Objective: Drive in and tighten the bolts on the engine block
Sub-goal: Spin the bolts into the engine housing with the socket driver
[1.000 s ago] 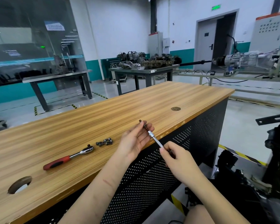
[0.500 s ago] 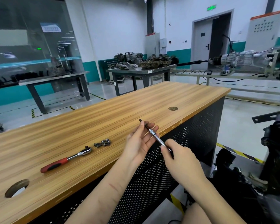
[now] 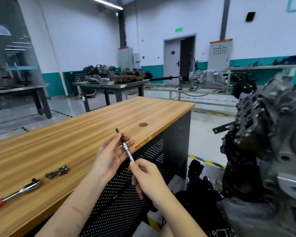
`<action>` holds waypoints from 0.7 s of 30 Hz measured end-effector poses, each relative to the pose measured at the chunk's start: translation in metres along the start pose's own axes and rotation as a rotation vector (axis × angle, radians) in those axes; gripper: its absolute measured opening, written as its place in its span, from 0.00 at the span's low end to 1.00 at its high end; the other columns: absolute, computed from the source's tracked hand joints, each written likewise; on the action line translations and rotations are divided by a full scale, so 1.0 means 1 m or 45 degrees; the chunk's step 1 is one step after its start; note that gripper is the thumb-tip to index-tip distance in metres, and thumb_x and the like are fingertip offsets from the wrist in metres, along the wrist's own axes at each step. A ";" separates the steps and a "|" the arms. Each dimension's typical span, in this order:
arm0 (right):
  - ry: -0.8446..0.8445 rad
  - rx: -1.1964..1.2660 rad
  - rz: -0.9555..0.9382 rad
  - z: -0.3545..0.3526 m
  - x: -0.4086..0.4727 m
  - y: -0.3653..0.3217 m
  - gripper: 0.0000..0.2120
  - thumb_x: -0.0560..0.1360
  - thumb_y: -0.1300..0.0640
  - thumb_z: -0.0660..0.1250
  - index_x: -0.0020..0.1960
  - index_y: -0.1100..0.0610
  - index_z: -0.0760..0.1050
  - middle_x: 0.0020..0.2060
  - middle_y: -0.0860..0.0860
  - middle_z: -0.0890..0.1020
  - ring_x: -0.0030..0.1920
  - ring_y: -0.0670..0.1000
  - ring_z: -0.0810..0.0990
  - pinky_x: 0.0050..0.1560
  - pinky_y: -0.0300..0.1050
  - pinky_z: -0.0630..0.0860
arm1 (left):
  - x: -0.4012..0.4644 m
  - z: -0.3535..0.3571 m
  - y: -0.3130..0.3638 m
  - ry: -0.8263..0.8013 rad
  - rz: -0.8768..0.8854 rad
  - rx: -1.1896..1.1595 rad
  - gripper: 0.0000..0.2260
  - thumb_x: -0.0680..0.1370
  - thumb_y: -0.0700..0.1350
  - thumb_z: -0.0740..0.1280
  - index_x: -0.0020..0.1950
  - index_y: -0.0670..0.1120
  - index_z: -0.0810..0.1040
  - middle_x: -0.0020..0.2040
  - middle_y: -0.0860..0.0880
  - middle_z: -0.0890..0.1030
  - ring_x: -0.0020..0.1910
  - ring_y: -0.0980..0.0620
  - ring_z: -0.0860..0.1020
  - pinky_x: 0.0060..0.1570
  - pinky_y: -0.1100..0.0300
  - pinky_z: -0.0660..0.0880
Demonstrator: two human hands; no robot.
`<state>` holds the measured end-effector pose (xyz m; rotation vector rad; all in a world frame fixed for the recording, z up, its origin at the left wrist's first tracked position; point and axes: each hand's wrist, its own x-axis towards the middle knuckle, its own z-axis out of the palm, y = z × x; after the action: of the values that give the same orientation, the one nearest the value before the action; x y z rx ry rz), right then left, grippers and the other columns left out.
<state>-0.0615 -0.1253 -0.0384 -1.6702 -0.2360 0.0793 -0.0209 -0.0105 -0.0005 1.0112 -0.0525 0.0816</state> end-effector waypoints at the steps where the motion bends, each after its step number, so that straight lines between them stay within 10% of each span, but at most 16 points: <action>1: 0.024 0.036 -0.002 -0.004 -0.001 0.000 0.12 0.79 0.52 0.59 0.39 0.54 0.72 0.24 0.47 0.73 0.17 0.43 0.66 0.16 0.35 0.62 | 0.001 0.007 0.000 -0.030 0.012 0.023 0.06 0.78 0.40 0.61 0.45 0.41 0.76 0.35 0.46 0.84 0.35 0.49 0.83 0.31 0.60 0.79; 21: 0.654 0.267 -0.073 -0.109 -0.128 0.034 0.14 0.79 0.56 0.59 0.36 0.57 0.69 0.23 0.48 0.73 0.18 0.46 0.65 0.18 0.36 0.61 | -0.065 0.148 -0.110 -0.494 -0.214 0.072 0.06 0.78 0.41 0.62 0.44 0.41 0.76 0.31 0.48 0.82 0.33 0.50 0.83 0.30 0.61 0.79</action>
<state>-0.1616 -0.2609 -0.0709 -1.4201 0.1111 -0.3542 -0.0765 -0.1968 -0.0203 1.0729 -0.3203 -0.2687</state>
